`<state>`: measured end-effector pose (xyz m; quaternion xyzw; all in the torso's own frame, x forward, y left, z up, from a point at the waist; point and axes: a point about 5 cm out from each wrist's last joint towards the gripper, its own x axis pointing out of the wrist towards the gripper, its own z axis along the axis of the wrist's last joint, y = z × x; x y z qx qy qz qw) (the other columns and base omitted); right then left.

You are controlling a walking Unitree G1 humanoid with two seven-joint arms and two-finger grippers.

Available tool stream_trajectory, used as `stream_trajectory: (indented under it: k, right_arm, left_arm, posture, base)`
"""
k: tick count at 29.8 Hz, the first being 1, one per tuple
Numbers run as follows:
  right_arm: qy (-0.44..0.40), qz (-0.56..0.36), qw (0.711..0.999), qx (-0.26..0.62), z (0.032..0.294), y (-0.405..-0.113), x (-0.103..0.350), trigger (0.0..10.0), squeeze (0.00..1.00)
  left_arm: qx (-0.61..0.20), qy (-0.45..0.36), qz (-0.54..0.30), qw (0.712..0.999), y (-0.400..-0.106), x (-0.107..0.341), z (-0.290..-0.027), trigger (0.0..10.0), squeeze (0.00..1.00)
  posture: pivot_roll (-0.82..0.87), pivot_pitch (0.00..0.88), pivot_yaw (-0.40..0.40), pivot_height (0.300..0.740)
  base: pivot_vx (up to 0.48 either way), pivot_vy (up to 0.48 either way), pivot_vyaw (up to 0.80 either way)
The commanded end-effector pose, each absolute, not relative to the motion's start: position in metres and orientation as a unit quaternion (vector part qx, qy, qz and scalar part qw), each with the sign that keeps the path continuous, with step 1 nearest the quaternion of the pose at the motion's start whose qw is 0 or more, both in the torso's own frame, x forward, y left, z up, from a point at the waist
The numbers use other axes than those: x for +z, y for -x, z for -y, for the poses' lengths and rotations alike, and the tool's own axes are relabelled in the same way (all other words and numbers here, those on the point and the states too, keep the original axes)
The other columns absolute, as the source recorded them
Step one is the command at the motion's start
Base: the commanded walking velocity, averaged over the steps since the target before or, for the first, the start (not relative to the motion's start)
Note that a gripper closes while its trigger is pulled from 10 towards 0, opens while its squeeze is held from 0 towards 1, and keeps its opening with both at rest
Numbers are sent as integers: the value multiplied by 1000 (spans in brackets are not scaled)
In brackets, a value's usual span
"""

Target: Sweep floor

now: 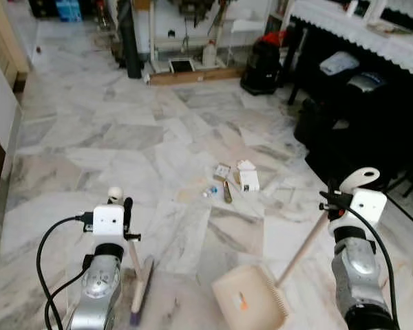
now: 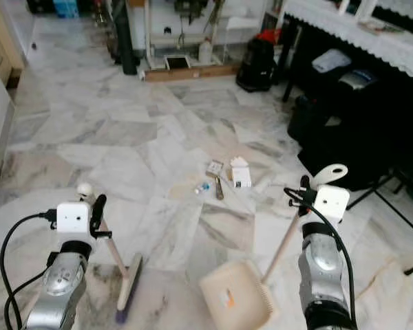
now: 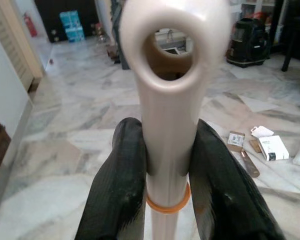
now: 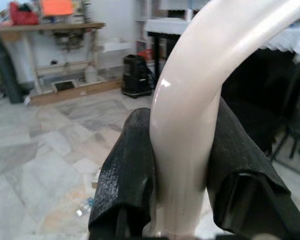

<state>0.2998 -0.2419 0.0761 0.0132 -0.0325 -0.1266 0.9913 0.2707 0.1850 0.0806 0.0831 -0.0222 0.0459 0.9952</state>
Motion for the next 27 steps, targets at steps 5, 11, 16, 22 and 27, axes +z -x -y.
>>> stream_trajectory:
  k: [5,11,16,22,27]
  right_arm:
    - [0,54,981,-187,257,-297,83,10000,0]
    - [22,50,974,-222,264,-294,80,10000,0]
    - [30,35,967,-252,268,-289,73,10000,0]
    - [32,6,965,-261,266,-284,59,10000,0]
    - [31,-16,965,-261,263,-282,49,10000,0]
  left_arm:
    - [41,-94,33,994,-272,87,-186,10000,0]
    - [39,-93,31,994,-272,87,-186,10000,0]
    - [38,-93,30,994,-271,87,-186,10000,0]
    - [35,-93,28,995,-270,87,-186,10000,0]
    - [31,-92,27,995,-270,86,-184,10000,0]
  posture:
    - [-16,0,-15,740]
    - [-12,0,-13,740]
    - [-3,0,-9,740]
    - [-2,0,-3,740]
    - [0,0,-1,740]
  base:
    - [0,0,0]
    - [0,0,0]
    - [0,0,0]
    - [0,0,0]
    - [0,0,0]
